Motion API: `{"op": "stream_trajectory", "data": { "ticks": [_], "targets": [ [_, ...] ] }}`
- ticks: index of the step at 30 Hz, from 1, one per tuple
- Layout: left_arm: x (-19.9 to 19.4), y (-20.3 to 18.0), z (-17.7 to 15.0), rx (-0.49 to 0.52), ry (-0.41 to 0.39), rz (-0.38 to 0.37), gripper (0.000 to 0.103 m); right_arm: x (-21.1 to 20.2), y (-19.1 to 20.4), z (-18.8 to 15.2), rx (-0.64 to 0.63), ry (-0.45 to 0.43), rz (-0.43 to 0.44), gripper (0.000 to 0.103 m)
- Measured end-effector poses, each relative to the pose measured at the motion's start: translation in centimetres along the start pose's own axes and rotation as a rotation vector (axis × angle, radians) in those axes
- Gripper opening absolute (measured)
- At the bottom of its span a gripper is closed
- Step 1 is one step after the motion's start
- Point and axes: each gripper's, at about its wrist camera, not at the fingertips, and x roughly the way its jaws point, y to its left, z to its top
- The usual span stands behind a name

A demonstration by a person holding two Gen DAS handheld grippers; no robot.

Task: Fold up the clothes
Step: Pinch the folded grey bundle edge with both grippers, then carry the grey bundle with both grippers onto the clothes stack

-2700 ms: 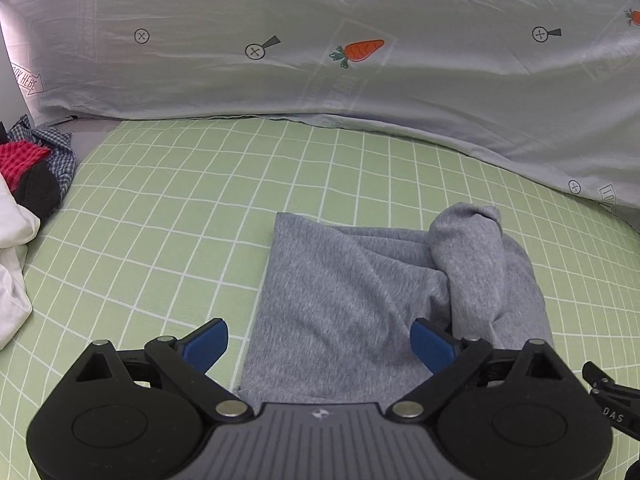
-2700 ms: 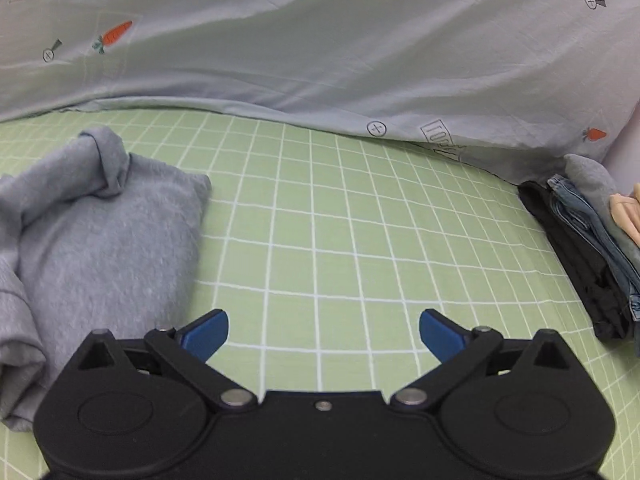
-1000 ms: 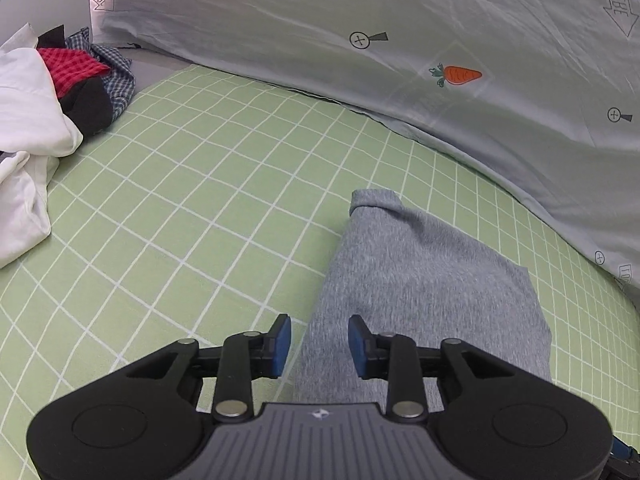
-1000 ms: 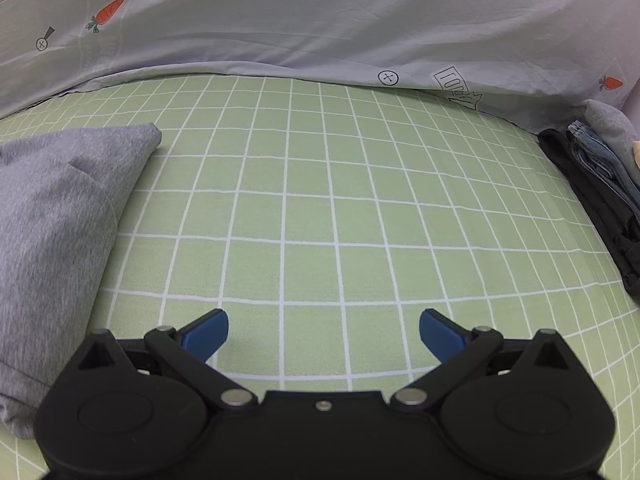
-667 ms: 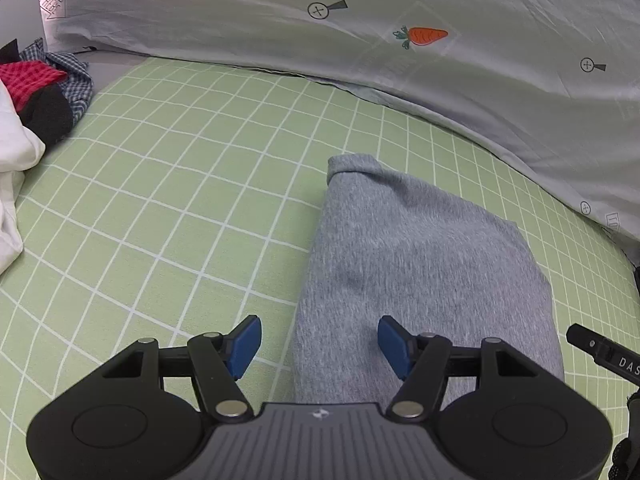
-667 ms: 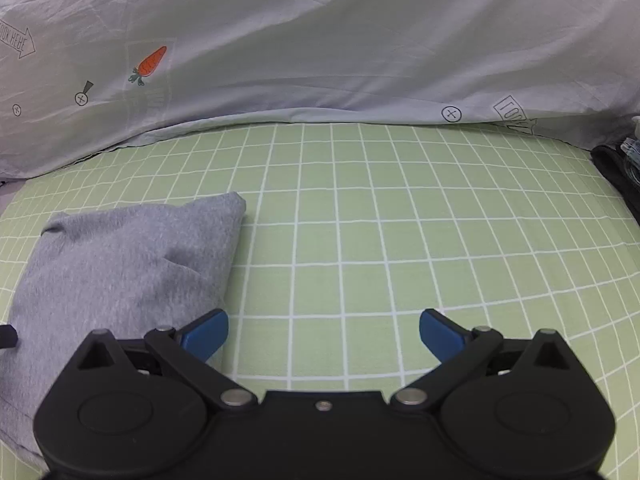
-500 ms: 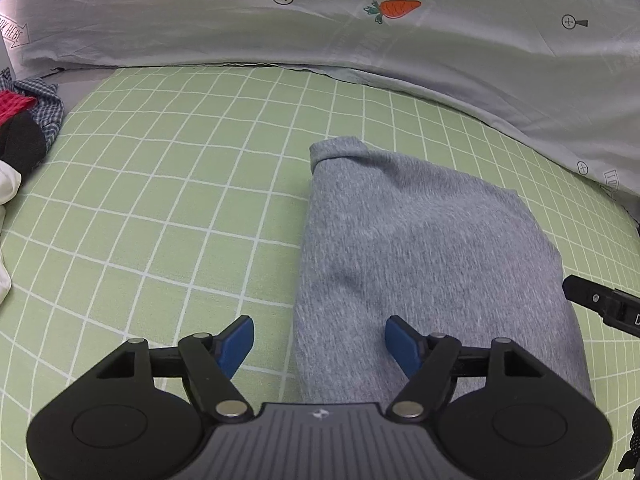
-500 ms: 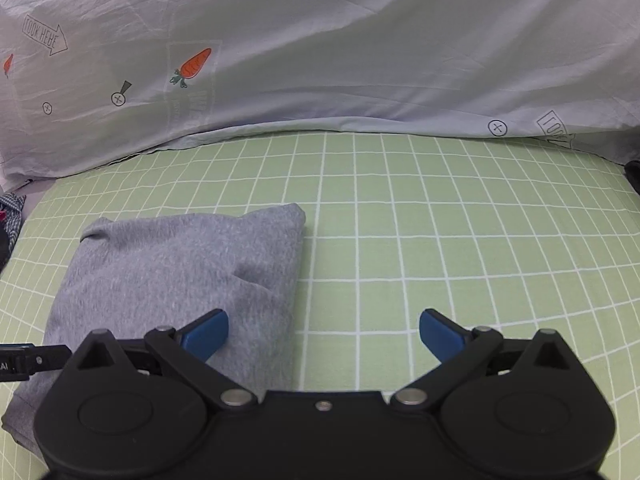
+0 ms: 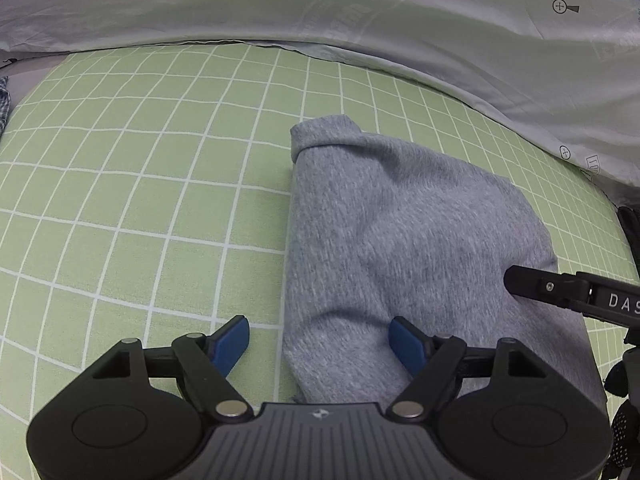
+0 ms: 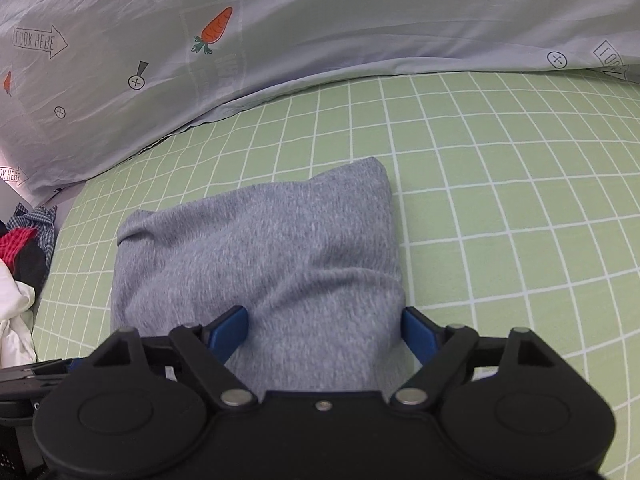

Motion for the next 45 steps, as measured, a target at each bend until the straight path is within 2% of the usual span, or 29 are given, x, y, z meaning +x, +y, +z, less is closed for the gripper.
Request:
{"op": "stream_trajectory", "data": {
  "ticks": [1,2,3,4,5,7,9,11,16,20,25,34,41,45],
  "targets": [
    [0.0,-0.1,-0.1,-0.009,-0.007,-0.006,0.072,-0.1,0.0,-0.1,0.002,-0.001,0.023,0.048],
    [-0.1,-0.2,-0.3,-0.019,-0.015,-0.015,0.068,-0.2,0.1,-0.1,-0.005,-0.005,0.028,0.045],
    [-0.1,-0.3,-0.4,-0.039,-0.019,-0.031,0.055,-0.4,0.3,-0.3,-0.017,-0.012,0.028,0.041],
    [-0.1,-0.3,-0.6,-0.069,-0.017,-0.055,0.042,-0.6,0.4,-0.4,-0.028,-0.019,0.029,0.031],
    [-0.1,-0.4,-0.7,-0.103,-0.021,-0.065,0.041,-0.8,0.6,-0.5,-0.039,-0.025,0.029,0.024],
    [-0.4,-0.9,-1.0,-0.133,-0.036,-0.065,0.026,-1.8,0.3,-0.6,-0.043,-0.039,0.035,0.02],
    [-1.0,-1.9,-1.2,-0.143,-0.041,-0.082,0.022,-3.0,-0.2,-0.8,-0.041,-0.053,0.043,0.019],
    [-1.6,-3.6,-1.5,-0.131,-0.044,-0.116,0.021,-4.7,-1.0,-1.2,-0.069,-0.08,0.022,0.018],
    [-3.1,-11.2,-2.7,0.011,-0.068,-0.175,0.02,-10.2,-5.6,-2.3,-0.059,-0.157,-0.03,0.018],
    [-3.5,-18.6,-4.3,0.116,-0.076,-0.227,0.02,-15.1,-11.4,-3.4,-0.018,-0.215,-0.072,0.018],
    [-2.9,-28.9,-8.1,0.212,-0.07,-0.281,0.02,-20.4,-20.4,-5.0,0.014,-0.245,-0.13,0.018],
    [-0.5,-48.9,-16.5,0.321,-0.019,-0.366,0.021,-29.2,-38.9,-7.8,0.042,-0.197,-0.249,0.018],
    [2.7,-61.1,-23.3,0.319,0.053,-0.406,0.021,-33.6,-52.1,-9.7,-0.028,-0.099,-0.345,0.018],
    [3.3,-66.4,-26.7,0.345,0.031,-0.418,0.021,-34.7,-57.6,-10.4,-0.053,-0.071,-0.409,0.018]
  ]
}}
